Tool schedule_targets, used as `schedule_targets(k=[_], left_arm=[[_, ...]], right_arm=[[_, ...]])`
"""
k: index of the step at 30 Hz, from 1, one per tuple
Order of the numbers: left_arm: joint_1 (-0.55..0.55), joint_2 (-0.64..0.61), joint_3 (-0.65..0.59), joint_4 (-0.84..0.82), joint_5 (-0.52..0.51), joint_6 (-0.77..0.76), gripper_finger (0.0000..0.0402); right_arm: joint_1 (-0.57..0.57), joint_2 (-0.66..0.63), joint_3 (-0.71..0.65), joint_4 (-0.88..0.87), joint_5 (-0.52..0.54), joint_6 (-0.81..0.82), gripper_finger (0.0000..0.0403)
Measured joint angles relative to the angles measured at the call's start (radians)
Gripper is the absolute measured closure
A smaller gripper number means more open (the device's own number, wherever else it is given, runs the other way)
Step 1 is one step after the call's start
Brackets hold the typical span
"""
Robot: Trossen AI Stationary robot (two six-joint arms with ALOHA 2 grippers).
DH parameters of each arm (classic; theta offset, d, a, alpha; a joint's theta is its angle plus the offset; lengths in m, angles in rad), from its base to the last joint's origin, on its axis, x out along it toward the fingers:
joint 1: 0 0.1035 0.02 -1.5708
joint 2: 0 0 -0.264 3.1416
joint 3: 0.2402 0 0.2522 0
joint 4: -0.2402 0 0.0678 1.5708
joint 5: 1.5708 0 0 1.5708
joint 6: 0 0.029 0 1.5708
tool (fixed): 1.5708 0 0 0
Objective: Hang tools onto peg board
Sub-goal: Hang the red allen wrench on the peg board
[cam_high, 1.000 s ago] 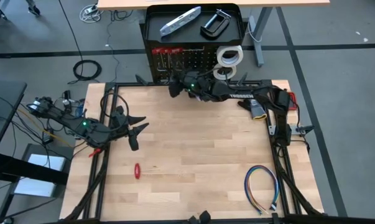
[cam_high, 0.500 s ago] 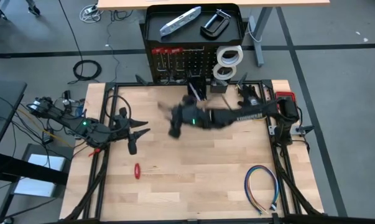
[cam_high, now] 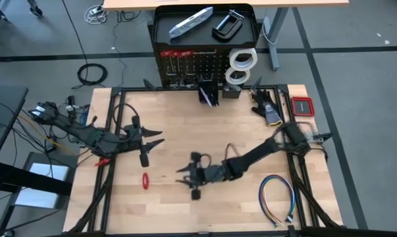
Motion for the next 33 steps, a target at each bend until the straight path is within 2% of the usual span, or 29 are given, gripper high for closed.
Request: schedule_targets(k=[3, 6, 11, 12, 14, 16, 20, 26, 30, 33], left_arm=[[-0.014, 0.034, 0.000, -0.004, 0.059, 0.010, 0.0269], [-0.058, 0.039, 0.000, -0.048, 0.218, -0.049, 0.0269], [-0.163, 0.034, 0.001, -0.116, 0.530, -0.318, 0.0269], [-0.190, 0.045, 0.001, -0.126, 0.565, -0.366, 0.0269], [-0.249, 0.073, 0.000, -0.152, 0.552, -0.436, 0.0269], [-0.300, 0.110, 0.000, -0.154, 0.481, -0.483, 0.0269], [-0.338, 0.173, -0.001, -0.144, 0.414, -0.534, 0.0269], [-0.342, 0.199, -0.001, -0.139, 0.375, -0.583, 0.0269], [-0.341, 0.201, -0.001, -0.138, 0.334, -0.551, 0.0269], [-0.341, 0.201, -0.001, -0.140, 0.298, -0.501, 0.0269]], right_arm=[[0.016, 0.119, 0.078, 0.066, -0.018, 0.003, 0.0229], [0.028, 0.216, 0.186, 0.061, -0.026, 0.022, 0.0229], [0.037, 0.333, 0.368, -0.074, -0.035, 0.119, 0.0229], [0.037, 0.354, 0.399, -0.102, -0.040, 0.133, 0.0229], [0.037, 0.403, 0.469, -0.138, -0.045, 0.137, 0.0229], [0.034, 0.444, 0.529, -0.161, -0.046, 0.101, 0.0229], [0.002, 0.497, 0.620, -0.199, -0.048, 0.056, 0.0229], [-0.060, 0.504, 0.640, -0.195, -0.062, 0.056, 0.0229], [-0.095, 0.510, 0.640, -0.235, -0.194, 0.071, 0.0229], [-0.106, 0.510, 0.640, -0.285, -0.210, 0.082, 0.0232]])
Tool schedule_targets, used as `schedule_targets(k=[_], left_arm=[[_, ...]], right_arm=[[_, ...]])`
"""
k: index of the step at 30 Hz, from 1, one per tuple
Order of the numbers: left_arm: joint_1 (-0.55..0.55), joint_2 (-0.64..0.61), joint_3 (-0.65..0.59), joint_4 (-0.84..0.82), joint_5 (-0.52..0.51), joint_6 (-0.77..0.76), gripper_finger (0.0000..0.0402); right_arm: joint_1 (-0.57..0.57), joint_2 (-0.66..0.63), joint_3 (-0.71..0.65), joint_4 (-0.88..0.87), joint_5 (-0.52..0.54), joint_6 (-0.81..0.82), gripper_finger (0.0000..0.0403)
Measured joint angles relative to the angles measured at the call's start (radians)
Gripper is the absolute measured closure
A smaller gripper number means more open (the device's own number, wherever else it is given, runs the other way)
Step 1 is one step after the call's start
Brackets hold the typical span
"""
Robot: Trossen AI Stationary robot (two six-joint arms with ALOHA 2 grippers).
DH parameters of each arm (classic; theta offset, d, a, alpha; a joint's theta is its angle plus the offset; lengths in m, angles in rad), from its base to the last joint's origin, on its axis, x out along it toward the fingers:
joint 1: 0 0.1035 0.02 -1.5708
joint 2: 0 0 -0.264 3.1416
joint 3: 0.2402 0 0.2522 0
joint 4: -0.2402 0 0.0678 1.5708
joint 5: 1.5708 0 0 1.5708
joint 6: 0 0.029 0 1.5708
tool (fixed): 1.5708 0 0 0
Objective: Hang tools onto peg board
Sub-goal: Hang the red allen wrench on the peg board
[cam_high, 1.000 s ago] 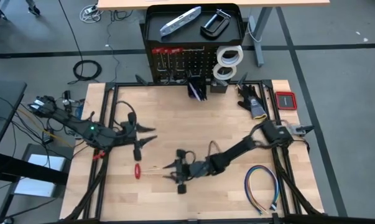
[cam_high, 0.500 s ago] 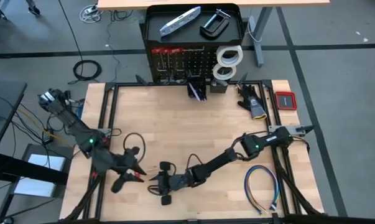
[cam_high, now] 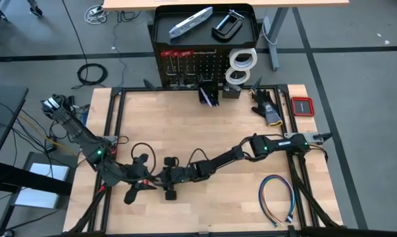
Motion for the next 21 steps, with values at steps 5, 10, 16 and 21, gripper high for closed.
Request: schedule_targets(k=[5, 10, 16, 21], left_arm=[[0.000, 0.000, 0.000, 0.002, -0.081, 0.054, 0.0269], [0.001, 0.000, 0.000, 0.003, -0.132, 0.069, 0.0269], [0.001, 0.000, 0.000, 0.007, -0.211, 0.130, 0.0269], [0.001, 0.000, 0.000, 0.073, -0.256, 0.244, 0.0269]], right_arm=[[-0.015, 0.000, 0.000, -0.023, 0.021, 0.014, 0.0252], [-0.019, -0.002, -0.027, -0.017, -0.005, 0.021, 0.0295], [-0.026, -0.010, -0.073, -0.001, -0.016, 0.015, 0.0365], [-0.035, -0.010, -0.080, -0.008, -0.034, 0.024, 0.0394]])
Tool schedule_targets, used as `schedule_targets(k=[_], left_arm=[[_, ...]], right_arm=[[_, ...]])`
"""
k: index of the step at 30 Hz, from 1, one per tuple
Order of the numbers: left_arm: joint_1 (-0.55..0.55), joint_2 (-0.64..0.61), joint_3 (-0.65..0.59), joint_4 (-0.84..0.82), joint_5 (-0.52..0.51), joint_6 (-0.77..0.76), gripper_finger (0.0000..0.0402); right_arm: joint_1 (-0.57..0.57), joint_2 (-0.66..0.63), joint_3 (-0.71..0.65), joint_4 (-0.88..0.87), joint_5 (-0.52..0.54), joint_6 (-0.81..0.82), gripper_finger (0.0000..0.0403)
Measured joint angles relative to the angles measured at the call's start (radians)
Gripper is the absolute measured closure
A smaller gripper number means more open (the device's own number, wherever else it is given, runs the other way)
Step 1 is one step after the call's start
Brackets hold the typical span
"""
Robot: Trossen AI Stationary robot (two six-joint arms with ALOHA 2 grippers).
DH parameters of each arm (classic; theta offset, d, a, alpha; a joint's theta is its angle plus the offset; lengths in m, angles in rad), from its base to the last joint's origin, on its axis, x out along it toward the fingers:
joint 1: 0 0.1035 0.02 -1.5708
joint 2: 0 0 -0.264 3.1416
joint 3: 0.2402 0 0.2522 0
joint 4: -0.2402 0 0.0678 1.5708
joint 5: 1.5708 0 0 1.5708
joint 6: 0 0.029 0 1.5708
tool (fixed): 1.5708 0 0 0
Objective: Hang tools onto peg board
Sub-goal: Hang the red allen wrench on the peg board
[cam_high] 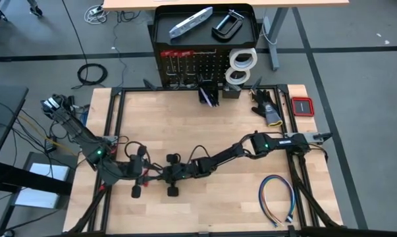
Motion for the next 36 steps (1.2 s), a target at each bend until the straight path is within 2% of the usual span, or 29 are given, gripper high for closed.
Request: schedule_targets(k=[5, 9, 16, 25, 32, 36], left_arm=[[0.000, 0.000, 0.000, 0.012, 0.015, 0.073, 0.0269], [0.000, 0.000, 0.000, -0.061, 0.018, 0.072, 0.0269], [0.000, 0.000, 0.000, -0.123, 0.019, 0.071, 0.0269], [0.000, 0.005, 0.000, -0.124, 0.015, 0.071, 0.0269], [0.000, 0.045, 0.000, -0.123, 0.010, 0.070, 0.0269], [0.000, 0.109, 0.000, -0.099, -0.018, 0.078, 0.0266]], right_arm=[[-0.003, -0.022, -0.004, -0.023, -0.032, 0.086, 0.0389], [-0.004, -0.070, -0.011, -0.093, -0.043, 0.154, 0.0397], [-0.004, -0.210, -0.012, -0.363, -0.076, 0.242, 0.0396], [-0.004, -0.419, -0.009, -0.695, -0.077, 0.264, 0.0396], [-0.026, -0.538, -0.009, -0.909, -0.094, 0.419, 0.0396], [-0.050, -0.569, -0.008, -0.966, -0.161, 0.508, 0.0396]])
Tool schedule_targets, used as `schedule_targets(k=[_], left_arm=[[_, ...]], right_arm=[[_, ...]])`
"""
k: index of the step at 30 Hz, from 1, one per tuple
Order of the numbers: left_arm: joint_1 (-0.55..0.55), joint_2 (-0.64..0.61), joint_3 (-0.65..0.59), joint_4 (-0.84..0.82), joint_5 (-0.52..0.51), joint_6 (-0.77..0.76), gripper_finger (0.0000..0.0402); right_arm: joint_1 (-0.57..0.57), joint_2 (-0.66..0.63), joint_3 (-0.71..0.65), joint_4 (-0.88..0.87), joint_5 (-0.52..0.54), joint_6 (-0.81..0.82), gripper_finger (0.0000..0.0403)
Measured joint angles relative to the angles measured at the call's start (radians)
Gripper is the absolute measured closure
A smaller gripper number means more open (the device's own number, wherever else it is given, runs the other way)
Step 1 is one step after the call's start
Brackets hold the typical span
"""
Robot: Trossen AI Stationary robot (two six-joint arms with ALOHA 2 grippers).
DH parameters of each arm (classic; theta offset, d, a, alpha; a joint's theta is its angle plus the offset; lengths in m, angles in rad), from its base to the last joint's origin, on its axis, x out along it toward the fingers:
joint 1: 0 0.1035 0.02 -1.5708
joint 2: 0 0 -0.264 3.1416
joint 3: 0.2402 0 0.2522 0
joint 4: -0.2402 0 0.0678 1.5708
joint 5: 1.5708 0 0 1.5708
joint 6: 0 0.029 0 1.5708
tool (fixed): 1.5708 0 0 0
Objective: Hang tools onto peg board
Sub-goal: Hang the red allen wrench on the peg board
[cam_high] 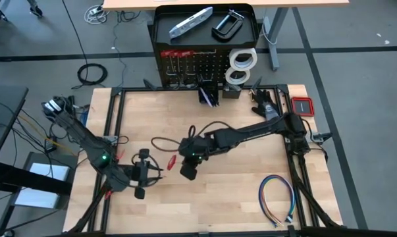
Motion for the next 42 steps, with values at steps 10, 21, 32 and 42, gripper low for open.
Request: schedule_targets(k=[10, 21, 32, 42], left_arm=[[0.031, 0.187, 0.000, 0.120, -0.143, 0.096, 0.0197], [0.080, 0.265, 0.000, 0.253, -0.147, 0.094, 0.0166], [0.085, 0.264, 0.000, 0.283, -0.155, 0.025, 0.0262], [0.085, 0.258, 0.009, 0.271, -0.112, 0.001, 0.0349]], right_arm=[[-0.024, -0.006, 0.002, 0.009, -0.138, 0.060, 0.0396], [-0.022, -0.006, 0.002, 0.088, -0.164, 0.062, 0.0396], [-0.011, -0.006, 0.002, 0.130, -0.171, 0.070, 0.0396], [0.023, -0.015, 0.036, 0.110, -0.162, -0.008, 0.0371]])
